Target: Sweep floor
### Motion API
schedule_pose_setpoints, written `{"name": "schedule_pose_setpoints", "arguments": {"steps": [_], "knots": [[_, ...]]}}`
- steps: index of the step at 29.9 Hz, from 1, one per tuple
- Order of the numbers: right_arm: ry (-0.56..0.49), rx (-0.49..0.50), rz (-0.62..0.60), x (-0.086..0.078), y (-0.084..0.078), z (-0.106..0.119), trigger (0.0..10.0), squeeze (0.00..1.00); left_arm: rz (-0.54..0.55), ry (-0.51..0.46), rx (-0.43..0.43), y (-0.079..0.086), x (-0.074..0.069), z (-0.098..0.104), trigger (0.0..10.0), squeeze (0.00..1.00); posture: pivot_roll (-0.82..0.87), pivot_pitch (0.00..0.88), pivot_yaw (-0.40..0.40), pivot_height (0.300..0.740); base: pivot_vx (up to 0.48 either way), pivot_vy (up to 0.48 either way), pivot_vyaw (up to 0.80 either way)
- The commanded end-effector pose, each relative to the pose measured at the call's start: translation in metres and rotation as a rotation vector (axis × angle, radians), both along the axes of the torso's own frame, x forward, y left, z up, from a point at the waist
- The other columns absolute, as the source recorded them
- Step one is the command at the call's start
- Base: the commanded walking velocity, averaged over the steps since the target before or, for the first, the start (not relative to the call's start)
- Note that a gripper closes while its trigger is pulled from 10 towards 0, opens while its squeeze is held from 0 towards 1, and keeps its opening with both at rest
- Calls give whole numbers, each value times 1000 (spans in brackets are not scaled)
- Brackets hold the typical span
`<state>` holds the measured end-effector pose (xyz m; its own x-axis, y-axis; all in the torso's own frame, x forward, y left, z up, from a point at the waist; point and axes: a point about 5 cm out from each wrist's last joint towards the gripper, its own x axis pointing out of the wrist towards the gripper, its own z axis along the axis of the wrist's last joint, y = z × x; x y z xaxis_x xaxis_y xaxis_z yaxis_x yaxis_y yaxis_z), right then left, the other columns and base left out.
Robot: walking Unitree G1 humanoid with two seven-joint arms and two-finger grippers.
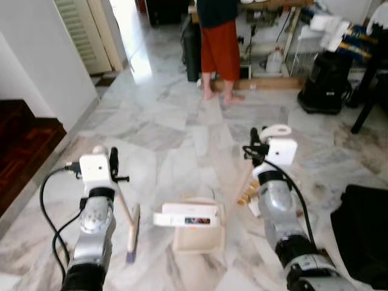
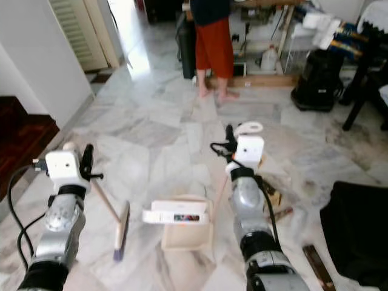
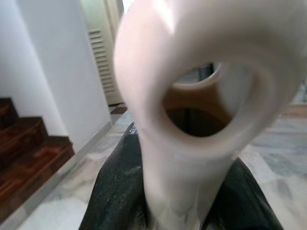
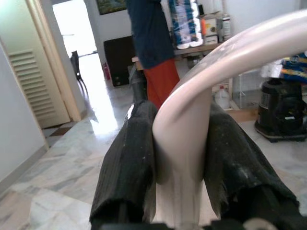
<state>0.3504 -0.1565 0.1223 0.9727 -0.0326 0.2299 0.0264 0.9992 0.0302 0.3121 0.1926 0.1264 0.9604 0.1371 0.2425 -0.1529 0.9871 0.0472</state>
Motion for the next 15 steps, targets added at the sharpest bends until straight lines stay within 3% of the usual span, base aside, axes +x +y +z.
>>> {"name": "schedule_pose_setpoints", "arguments": {"steps": [1,15], "knots": [[-72,2,31,5,11,18,10000,0,21,-56,21,6,0,13,10000,0,6,0,101,740,0,0,800],[-67,5,33,5,10,17,10000,0,45,-45,19,12,-5,12,10000,0,21,0,101,740,0,0,800]]}}
